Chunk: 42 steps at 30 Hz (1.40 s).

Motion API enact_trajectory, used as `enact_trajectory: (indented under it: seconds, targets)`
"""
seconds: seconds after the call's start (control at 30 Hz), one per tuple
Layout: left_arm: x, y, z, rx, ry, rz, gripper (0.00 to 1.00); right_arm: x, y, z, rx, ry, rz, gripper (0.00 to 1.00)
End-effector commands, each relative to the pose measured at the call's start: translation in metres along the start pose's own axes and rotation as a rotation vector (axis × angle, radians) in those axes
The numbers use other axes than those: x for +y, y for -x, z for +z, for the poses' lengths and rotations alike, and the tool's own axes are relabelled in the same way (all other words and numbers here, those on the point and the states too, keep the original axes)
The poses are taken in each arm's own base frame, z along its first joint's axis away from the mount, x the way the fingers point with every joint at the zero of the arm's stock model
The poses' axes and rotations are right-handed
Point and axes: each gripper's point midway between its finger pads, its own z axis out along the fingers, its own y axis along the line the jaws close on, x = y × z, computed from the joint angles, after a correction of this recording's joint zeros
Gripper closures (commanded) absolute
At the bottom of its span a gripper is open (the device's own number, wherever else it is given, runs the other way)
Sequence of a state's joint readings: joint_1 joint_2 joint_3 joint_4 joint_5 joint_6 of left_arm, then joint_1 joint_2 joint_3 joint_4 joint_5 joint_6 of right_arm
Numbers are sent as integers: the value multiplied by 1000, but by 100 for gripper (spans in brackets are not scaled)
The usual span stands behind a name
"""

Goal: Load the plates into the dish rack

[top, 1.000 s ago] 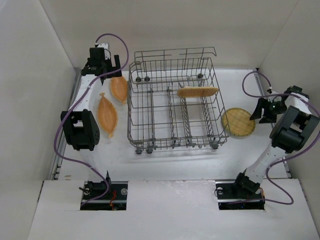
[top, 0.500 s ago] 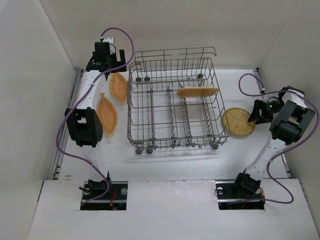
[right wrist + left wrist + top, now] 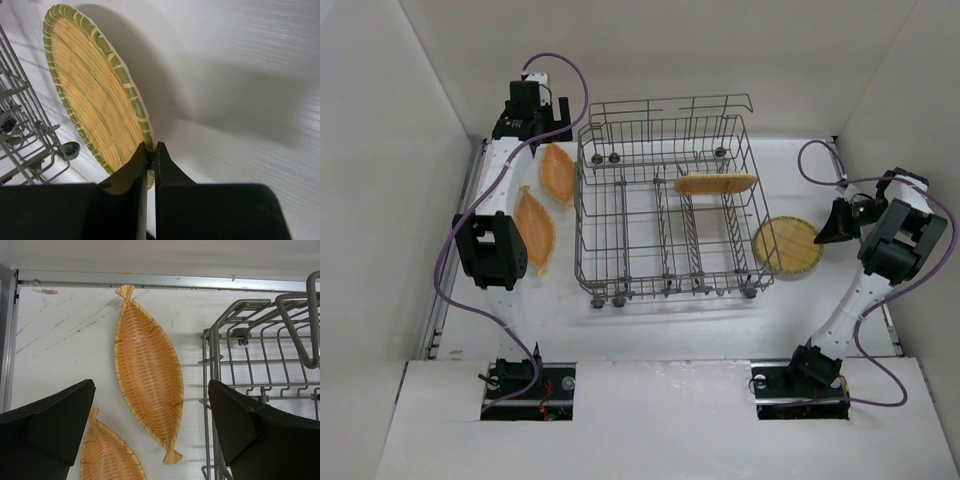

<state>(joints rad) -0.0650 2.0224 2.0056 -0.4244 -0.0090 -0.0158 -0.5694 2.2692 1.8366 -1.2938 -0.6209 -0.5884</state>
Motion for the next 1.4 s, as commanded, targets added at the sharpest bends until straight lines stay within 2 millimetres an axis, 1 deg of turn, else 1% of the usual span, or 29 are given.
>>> enact_trajectory:
  seconds: [0.0,0.1,0.23,0.27,0.37,0.47,0.57,0.6,0.63,0.7,0.8,0.87,1.0,1.1,1.17,1.23,1.37]
  targets:
    - [1,25,-11,-60,5,11,0,-8,10,-11,-27,-93,-124,100]
    - [0,23,-9,-55,1,12,0,-3,20,-29,-94,-148,-161,100]
    - [-2,17,-6,-46,-9,13,0,13,40,-66,-243,-264,-238,100]
    - [-4,16,-5,-43,-16,13,0,21,46,-79,-295,-295,-260,100]
    - [-12,10,-1,-31,-37,14,0,43,53,-107,-411,-357,-305,100]
    - [-20,8,3,-26,-57,20,0,64,52,-130,-504,-416,-351,100]
    - [-26,6,4,-22,-72,22,0,92,49,-152,-593,-460,-415,100]
    - [-28,3,5,-15,-78,23,0,109,49,-163,-639,-482,-458,100]
    - [-30,2,6,-13,-83,25,0,121,50,-170,-669,-493,-486,100]
    - [-32,-4,6,-1,-89,27,0,154,52,-188,-748,-522,-568,100]
    - [-38,-14,5,21,-109,31,0,209,55,-215,-848,-559,-715,100]
    - [-41,-18,4,31,-120,34,0,245,56,-231,-901,-579,-834,100]
    - [-44,-24,0,44,-127,38,0,312,58,-258,-996,-607,-1073,100]
    - [-43,-28,-3,50,-126,38,0,354,53,-268,-1044,-613,-1267,100]
    - [-43,-29,-7,52,-126,35,0,377,47,-265,-1053,-595,-1387,100]
    - [-39,-31,-10,53,-119,31,0,395,38,-256,-1047,-563,-1506,100]
    - [-34,-32,-18,49,-108,20,0,423,15,-224,-999,-449,-1718,100]
